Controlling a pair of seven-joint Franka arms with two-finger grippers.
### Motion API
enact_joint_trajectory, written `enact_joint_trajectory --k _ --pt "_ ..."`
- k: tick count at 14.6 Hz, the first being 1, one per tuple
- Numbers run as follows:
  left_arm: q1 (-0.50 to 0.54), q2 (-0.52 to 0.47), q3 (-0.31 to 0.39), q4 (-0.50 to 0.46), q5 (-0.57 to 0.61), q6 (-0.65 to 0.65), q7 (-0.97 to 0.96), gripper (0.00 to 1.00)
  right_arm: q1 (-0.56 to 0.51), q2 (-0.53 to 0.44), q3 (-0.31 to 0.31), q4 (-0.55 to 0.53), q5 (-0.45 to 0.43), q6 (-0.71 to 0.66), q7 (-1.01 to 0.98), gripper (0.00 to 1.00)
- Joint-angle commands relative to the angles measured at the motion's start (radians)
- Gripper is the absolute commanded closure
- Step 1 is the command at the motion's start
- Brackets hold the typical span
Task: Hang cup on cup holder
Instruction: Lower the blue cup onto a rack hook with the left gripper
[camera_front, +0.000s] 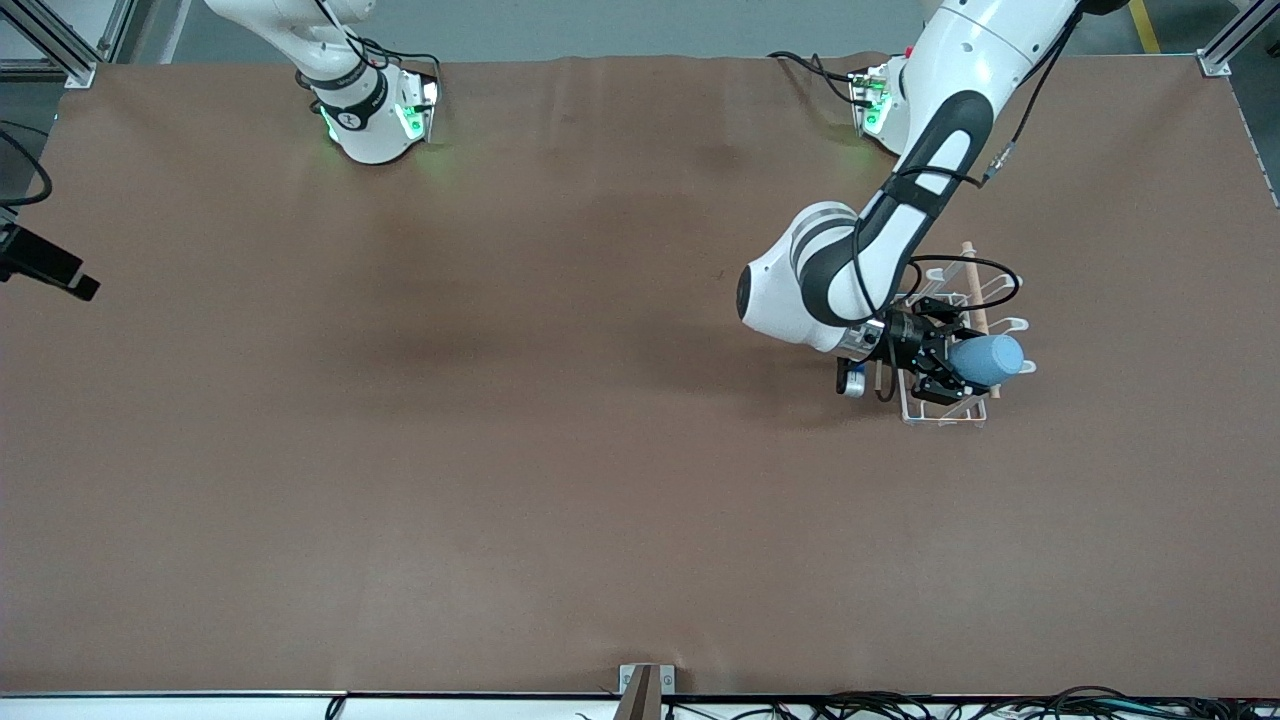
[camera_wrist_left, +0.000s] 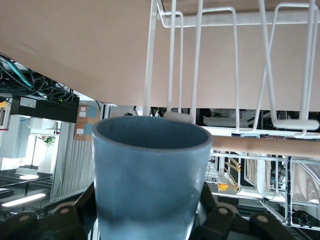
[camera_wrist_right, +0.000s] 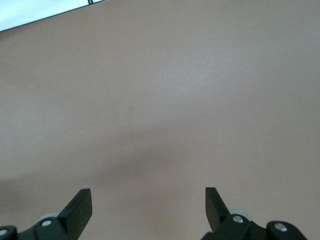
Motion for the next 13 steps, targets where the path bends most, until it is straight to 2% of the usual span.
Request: enact_joint_trajectory --k 1,3,7,11,13 --pt "0.002 0.028 -0.016 0.01 0.024 -0.024 -0.035 0.98 0.01 -0.011 -0.013 -0.018 -0.006 0.026 0.004 0.0" --pt "-0.004 0.061 -0.016 0.008 0.034 -0.082 -0.07 0.97 0.026 -0.011 -0.043 -0.029 -0.009 0.024 -0.003 0.0" --pt "-0.005 0.1 -0.031 0.008 0.051 -0.133 -0.118 0.94 0.006 -0.014 -0.039 -0.047 -0.009 0.021 -0.053 0.0" --pt "-0.01 0.126 -0.031 0.008 0.068 -0.137 -0.118 0.79 0.001 -0.014 -0.025 -0.04 -0.009 0.017 -0.058 0.0" --pt "-0.009 0.135 -0.031 0.011 0.071 -0.137 -0.11 0.65 -0.009 -0.014 -0.008 -0.04 -0.009 0.011 -0.058 0.0"
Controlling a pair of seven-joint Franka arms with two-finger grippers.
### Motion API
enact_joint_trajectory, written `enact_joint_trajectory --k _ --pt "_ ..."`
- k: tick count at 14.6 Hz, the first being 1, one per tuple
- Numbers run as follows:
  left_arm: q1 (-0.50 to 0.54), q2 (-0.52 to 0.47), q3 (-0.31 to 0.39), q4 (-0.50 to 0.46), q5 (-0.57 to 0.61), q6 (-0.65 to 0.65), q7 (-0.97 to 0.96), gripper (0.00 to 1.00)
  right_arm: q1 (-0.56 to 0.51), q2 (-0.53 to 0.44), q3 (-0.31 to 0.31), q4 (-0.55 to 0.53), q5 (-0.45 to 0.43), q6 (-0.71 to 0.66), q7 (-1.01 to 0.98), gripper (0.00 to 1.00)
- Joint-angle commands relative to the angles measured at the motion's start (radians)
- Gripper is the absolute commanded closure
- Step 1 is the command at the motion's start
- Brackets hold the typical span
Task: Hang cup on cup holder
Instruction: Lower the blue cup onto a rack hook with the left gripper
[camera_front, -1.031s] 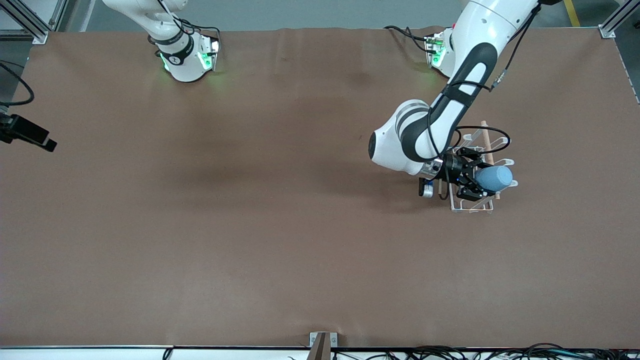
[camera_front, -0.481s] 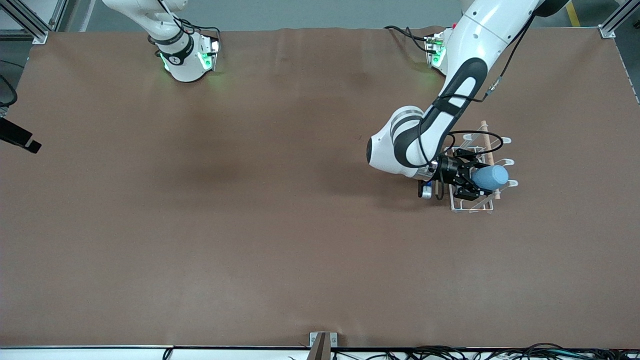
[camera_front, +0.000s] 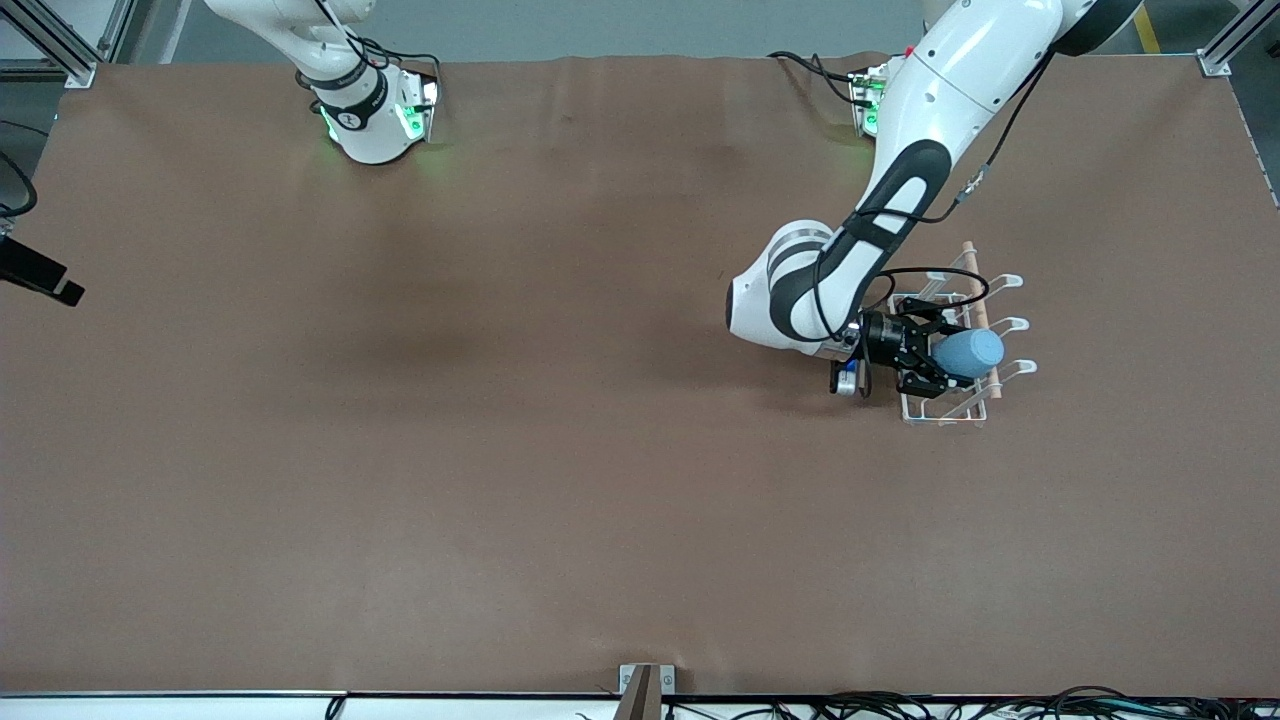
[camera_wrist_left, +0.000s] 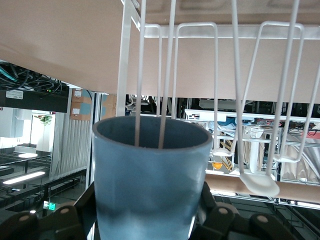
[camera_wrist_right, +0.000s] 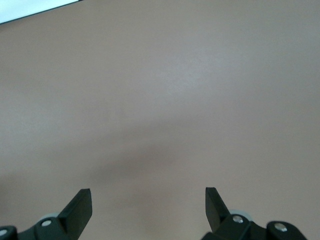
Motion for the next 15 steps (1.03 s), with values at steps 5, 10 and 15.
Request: enact_joint_trajectory --k 5,10,15 --pt "0.007 -0.002 -0.009 0.025 0.013 -0.029 0.0 0.04 -0.017 -0.018 0.023 -0.015 -0.02 -0.027 -0.026 0.0" --pt "0.011 -0.006 -0.028 0.077 -0.014 -0.085 0.009 0.0 -0.017 -0.018 0.024 -0.015 -0.02 -0.025 -0.025 0.0" --pt "0.017 -0.018 -0.037 0.169 -0.001 -0.084 -0.062 0.0 -0.017 -0.016 0.024 -0.014 -0.02 -0.017 -0.025 0.0"
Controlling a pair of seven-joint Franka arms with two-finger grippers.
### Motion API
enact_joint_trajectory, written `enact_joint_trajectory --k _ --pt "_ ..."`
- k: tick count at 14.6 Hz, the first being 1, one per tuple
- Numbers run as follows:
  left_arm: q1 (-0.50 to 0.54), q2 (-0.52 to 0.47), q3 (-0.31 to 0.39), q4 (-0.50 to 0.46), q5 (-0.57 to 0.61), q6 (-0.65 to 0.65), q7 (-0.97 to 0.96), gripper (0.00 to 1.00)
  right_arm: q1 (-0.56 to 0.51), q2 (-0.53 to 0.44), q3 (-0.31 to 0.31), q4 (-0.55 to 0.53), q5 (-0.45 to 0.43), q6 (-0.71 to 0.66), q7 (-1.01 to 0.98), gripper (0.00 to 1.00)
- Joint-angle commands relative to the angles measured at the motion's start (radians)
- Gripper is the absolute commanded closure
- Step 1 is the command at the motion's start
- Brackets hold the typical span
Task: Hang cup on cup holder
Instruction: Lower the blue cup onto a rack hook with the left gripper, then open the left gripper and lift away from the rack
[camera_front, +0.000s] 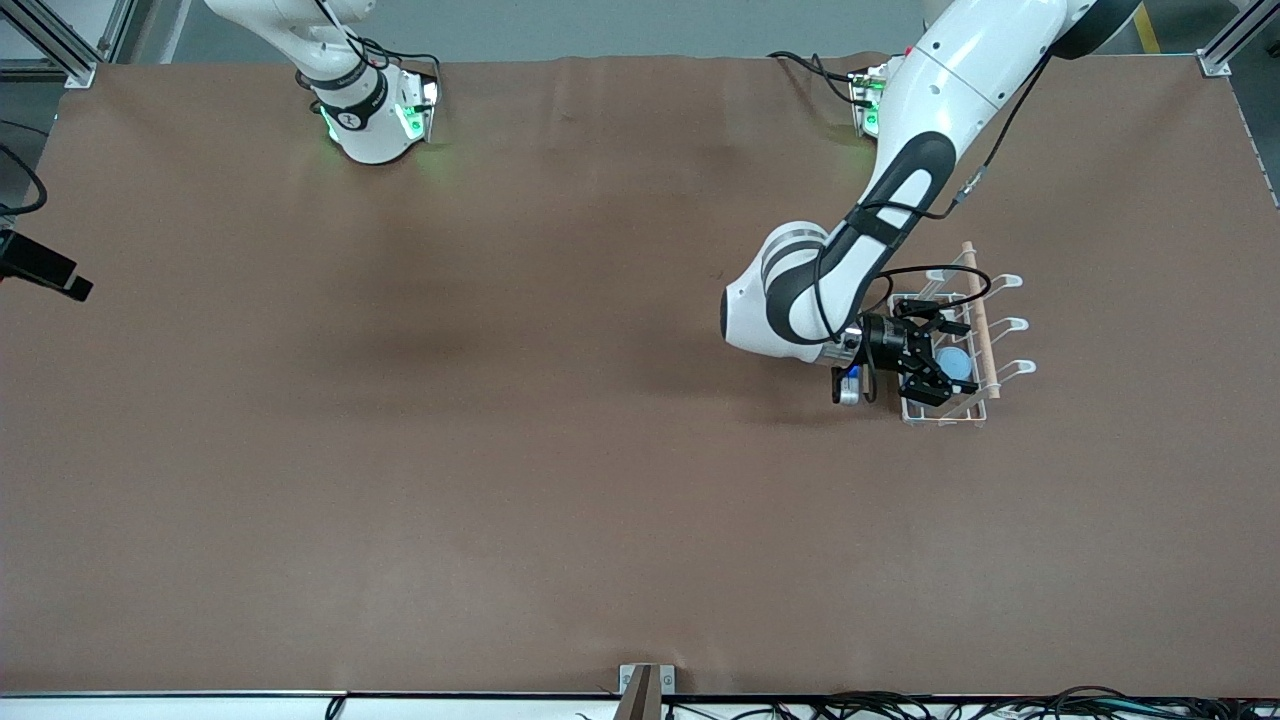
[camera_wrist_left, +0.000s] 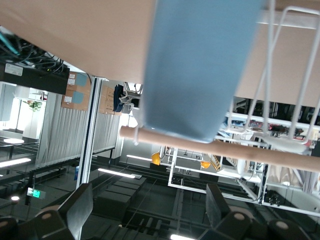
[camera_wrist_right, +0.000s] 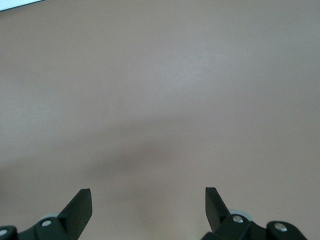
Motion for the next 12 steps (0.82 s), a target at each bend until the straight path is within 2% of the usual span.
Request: enact_joint_trajectory --k 1,9,12 --pt "0.017 -0.016 -0.017 0.121 -0.024 -0.014 -0.128 0.0 -0.013 -0.018 0.015 -0.014 -0.009 0.004 -0.011 0.0" --pt "0.152 -0.118 -0.051 0.363 -0.424 0.076 -0.383 0.0 -0.012 -0.016 0.014 -0.015 -0.011 0.003 -0.013 0.0" --pt "0.2 -0.199 -0.049 0.371 -0.599 0.176 -0.429 0.0 -0.012 -0.016 0.014 -0.015 -0.014 0.003 -0.014 0.0"
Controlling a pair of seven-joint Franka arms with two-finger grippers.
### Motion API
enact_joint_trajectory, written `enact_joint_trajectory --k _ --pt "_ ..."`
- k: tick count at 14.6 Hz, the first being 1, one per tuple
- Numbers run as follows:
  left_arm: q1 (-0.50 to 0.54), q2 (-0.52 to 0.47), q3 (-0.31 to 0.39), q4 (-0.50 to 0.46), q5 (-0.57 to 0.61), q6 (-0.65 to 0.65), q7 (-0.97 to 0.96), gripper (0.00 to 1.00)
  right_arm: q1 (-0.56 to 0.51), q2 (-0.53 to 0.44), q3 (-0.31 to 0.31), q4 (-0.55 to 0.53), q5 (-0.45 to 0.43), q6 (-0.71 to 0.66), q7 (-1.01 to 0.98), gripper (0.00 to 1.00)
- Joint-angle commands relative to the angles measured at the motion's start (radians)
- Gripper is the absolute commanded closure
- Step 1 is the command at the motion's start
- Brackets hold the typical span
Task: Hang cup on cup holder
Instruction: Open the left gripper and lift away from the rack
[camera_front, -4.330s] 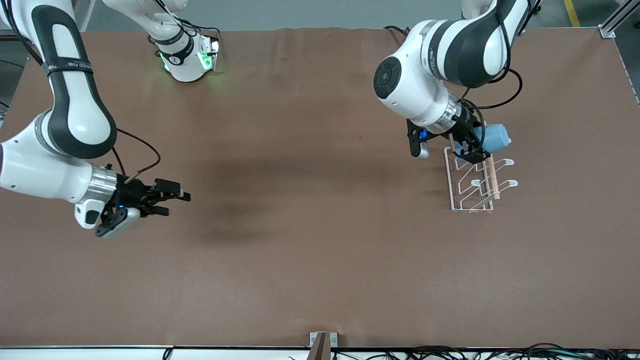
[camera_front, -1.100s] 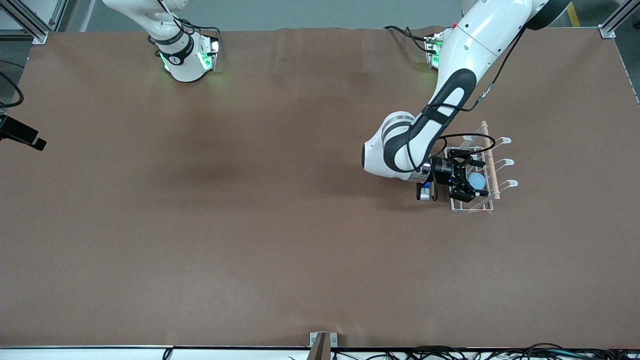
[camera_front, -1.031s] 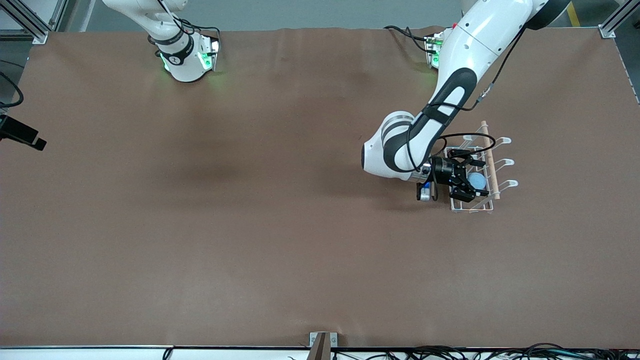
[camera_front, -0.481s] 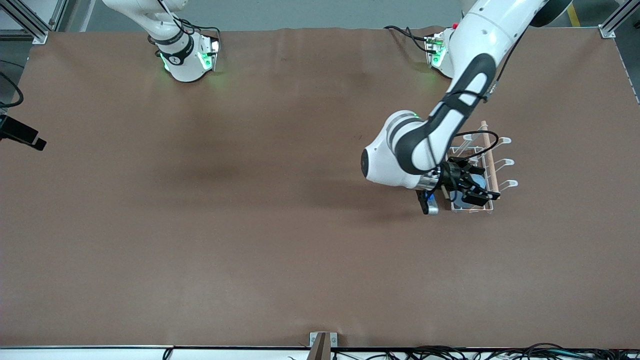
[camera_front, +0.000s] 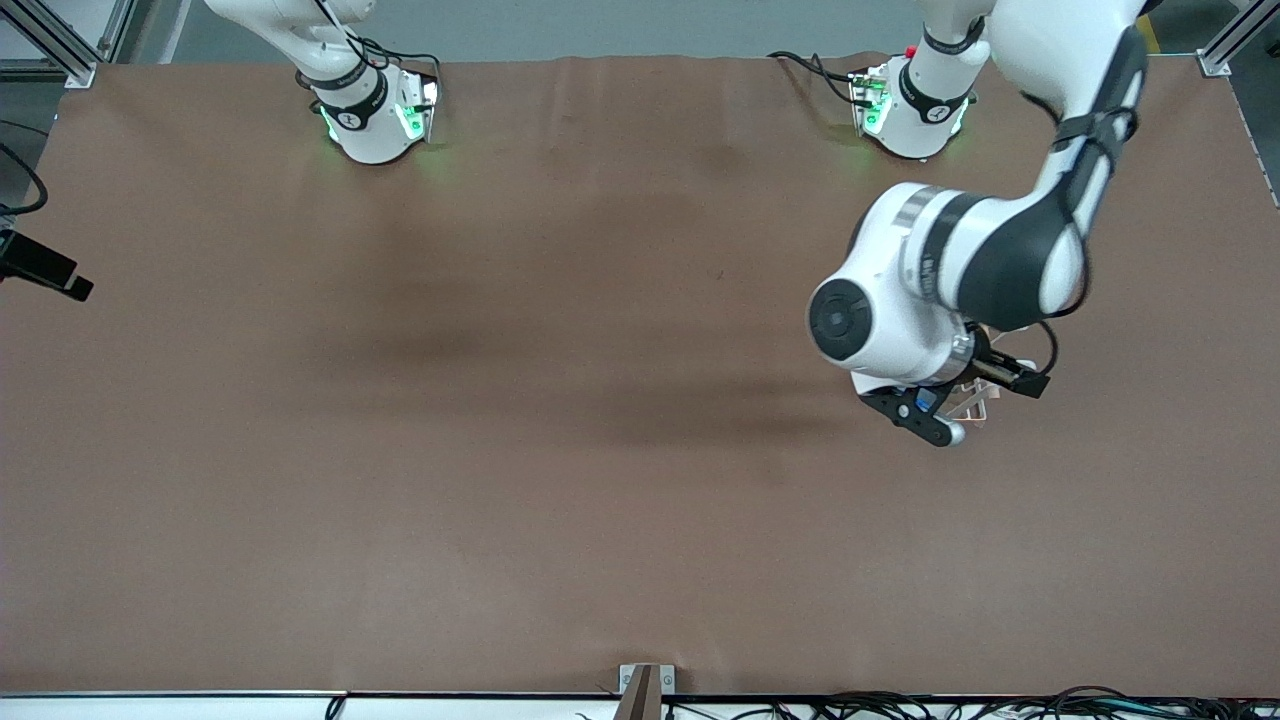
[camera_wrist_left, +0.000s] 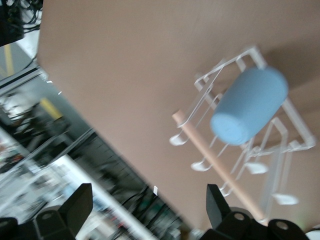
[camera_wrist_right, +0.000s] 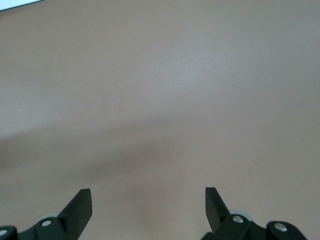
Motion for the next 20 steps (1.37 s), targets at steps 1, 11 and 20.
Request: enact_joint_trajectory --k 1,11,20 --pt "0.067 -0.088 -0.011 -0.001 -0.166 0.09 -0.067 0.0 -0.012 -0.016 0.013 -0.014 -0.015 0.002 -0.012 0.0" --pt "0.111 -0.34 0.137 -0.008 -0.64 0.251 -0.182 0.0 -0.01 -0.052 0.014 -0.028 -0.038 0.019 -0.007 0.0" --pt "0.08 -0.552 0.249 -0.122 -0.782 0.231 -0.17 0.0 -0.018 -0.064 0.013 -0.055 -0.036 0.028 -0.011 0.0"
